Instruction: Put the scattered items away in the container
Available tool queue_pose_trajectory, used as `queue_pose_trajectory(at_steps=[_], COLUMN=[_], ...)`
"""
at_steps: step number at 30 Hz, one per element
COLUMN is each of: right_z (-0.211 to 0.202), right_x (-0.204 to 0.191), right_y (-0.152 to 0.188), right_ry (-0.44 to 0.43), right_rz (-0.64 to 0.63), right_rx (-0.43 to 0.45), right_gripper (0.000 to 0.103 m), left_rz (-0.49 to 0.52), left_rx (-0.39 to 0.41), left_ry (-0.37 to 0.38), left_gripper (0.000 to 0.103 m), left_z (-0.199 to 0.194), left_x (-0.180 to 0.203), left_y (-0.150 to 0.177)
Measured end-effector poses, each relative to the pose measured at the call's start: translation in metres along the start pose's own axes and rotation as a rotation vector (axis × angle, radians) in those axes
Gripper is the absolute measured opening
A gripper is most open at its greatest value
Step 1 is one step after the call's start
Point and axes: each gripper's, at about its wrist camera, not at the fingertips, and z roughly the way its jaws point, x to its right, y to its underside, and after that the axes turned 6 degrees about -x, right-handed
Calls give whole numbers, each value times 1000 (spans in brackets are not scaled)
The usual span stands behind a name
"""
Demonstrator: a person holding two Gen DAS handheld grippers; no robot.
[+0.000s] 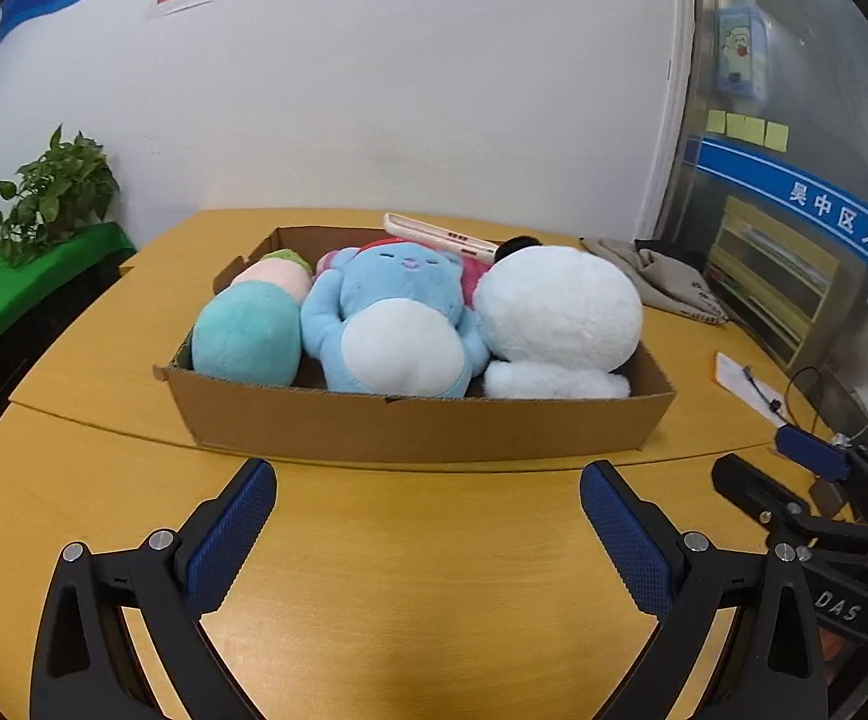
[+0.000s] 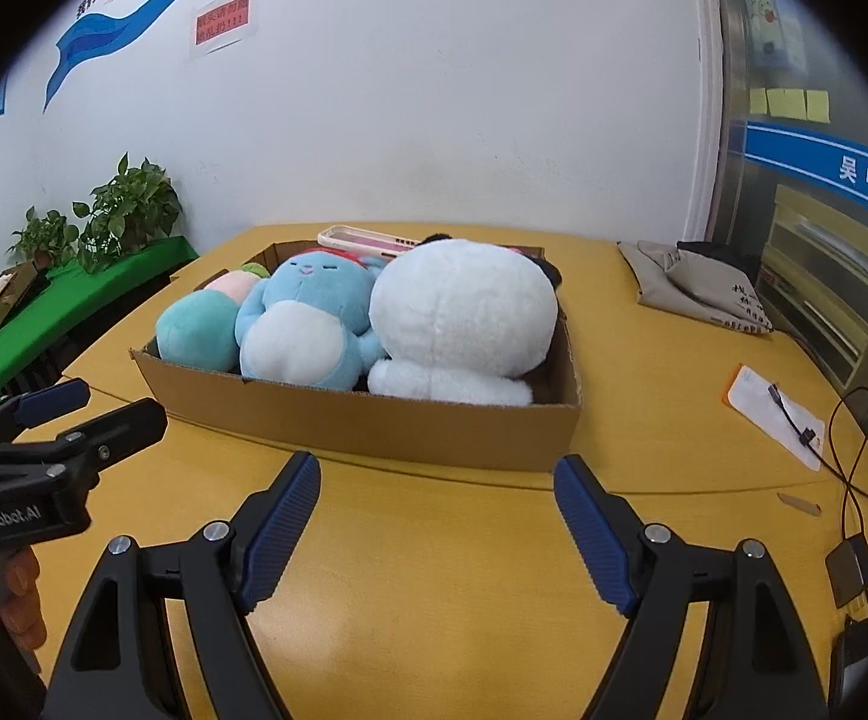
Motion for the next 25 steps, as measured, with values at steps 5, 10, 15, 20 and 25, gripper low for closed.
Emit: queue_pose_trajectory(at_steps=[5, 10, 15, 20, 25], right_z=[2, 9, 15, 22, 28], right_x=[6, 3, 0, -7, -16], right_y=[10, 18, 22, 25, 27], right_ry=[-8, 7, 7, -2, -19], right_rz=[36, 27, 25, 19, 10], right_rx=[-17, -49, -63, -71, -77], right_gripper=[80, 80, 80, 80, 80], left_rz=[-3, 2, 10, 13, 13], left_rx=[-7, -32, -58, -74, -89], left_ry=[-10, -7, -3, 0, -3], left_gripper=[103, 103, 103, 103, 103], left_z=[5, 11, 15, 15, 16], left_x=[0, 0, 1, -2, -7], left_y=[10, 17, 21, 27, 33])
